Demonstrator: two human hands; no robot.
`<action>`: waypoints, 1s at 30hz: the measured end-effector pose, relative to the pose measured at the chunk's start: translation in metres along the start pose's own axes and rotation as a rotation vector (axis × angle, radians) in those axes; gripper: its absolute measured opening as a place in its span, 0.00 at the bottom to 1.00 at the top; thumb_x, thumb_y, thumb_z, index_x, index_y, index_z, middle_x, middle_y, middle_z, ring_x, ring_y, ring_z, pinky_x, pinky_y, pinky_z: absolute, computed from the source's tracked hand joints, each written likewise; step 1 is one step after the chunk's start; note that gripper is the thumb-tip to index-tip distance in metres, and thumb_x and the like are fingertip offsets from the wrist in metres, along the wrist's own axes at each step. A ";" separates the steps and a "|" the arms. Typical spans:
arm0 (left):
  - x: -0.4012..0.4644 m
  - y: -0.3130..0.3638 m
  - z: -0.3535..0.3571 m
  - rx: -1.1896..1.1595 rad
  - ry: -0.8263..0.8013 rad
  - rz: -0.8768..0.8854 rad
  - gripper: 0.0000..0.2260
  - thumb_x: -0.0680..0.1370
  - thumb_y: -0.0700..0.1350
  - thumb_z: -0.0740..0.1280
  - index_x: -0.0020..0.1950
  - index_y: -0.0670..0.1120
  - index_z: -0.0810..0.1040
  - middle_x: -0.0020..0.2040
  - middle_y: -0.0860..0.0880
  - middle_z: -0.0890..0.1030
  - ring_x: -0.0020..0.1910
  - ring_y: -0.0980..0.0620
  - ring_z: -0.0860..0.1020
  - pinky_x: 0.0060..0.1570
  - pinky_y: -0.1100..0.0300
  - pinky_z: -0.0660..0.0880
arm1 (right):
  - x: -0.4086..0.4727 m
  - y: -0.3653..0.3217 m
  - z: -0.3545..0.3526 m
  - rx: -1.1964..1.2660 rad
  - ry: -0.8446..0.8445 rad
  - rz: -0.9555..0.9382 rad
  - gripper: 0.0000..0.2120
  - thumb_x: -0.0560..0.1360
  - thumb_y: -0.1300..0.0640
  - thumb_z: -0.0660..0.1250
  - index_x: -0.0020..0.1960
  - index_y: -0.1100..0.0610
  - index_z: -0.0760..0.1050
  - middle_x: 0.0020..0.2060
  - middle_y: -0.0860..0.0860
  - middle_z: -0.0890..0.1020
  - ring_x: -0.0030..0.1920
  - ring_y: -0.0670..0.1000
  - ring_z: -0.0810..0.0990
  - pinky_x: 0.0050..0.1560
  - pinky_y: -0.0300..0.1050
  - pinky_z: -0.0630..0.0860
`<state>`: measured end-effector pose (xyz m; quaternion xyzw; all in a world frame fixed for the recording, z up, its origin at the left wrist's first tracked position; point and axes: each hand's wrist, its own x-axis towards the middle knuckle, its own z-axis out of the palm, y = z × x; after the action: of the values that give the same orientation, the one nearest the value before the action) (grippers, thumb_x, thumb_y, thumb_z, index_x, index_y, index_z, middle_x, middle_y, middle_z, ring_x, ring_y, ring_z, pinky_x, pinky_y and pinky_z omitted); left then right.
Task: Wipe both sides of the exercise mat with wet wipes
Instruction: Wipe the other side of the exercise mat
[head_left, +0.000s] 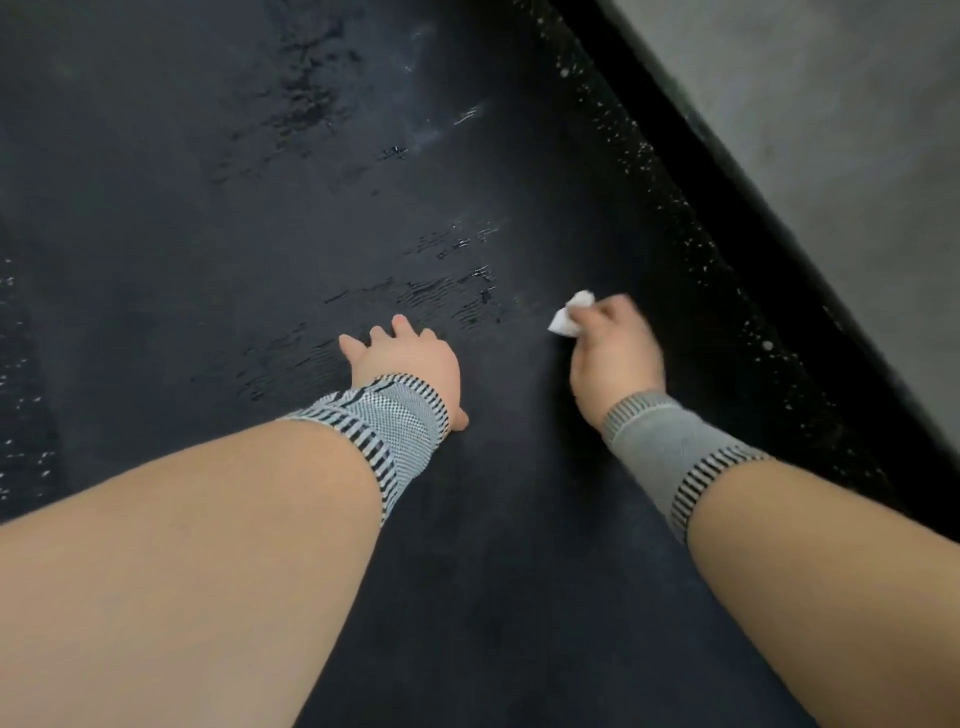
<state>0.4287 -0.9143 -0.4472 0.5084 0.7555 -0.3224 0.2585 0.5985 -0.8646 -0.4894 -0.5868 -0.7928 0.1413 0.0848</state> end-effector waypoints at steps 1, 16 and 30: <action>0.000 -0.001 0.001 -0.019 -0.003 0.000 0.49 0.71 0.65 0.71 0.80 0.45 0.47 0.80 0.43 0.48 0.78 0.40 0.53 0.72 0.34 0.53 | -0.010 -0.012 0.002 0.015 -0.088 -0.177 0.16 0.73 0.63 0.62 0.59 0.56 0.76 0.53 0.56 0.74 0.52 0.58 0.74 0.50 0.48 0.73; -0.008 -0.014 0.014 -0.119 -0.035 0.043 0.44 0.76 0.66 0.63 0.80 0.52 0.39 0.80 0.49 0.36 0.79 0.46 0.40 0.73 0.33 0.50 | -0.002 -0.007 0.008 0.005 -0.251 -0.406 0.18 0.68 0.66 0.68 0.58 0.58 0.78 0.46 0.56 0.77 0.43 0.59 0.75 0.38 0.48 0.76; -0.007 -0.015 0.020 -0.115 0.044 0.070 0.43 0.76 0.67 0.61 0.80 0.52 0.40 0.80 0.49 0.38 0.79 0.45 0.41 0.72 0.31 0.47 | 0.009 -0.013 0.001 0.054 -0.120 -0.246 0.15 0.67 0.66 0.70 0.53 0.57 0.80 0.43 0.56 0.77 0.40 0.61 0.77 0.37 0.47 0.75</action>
<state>0.4180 -0.9372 -0.4520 0.5261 0.7599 -0.2579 0.2815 0.5840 -0.8591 -0.4862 -0.4733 -0.8582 0.1860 0.0698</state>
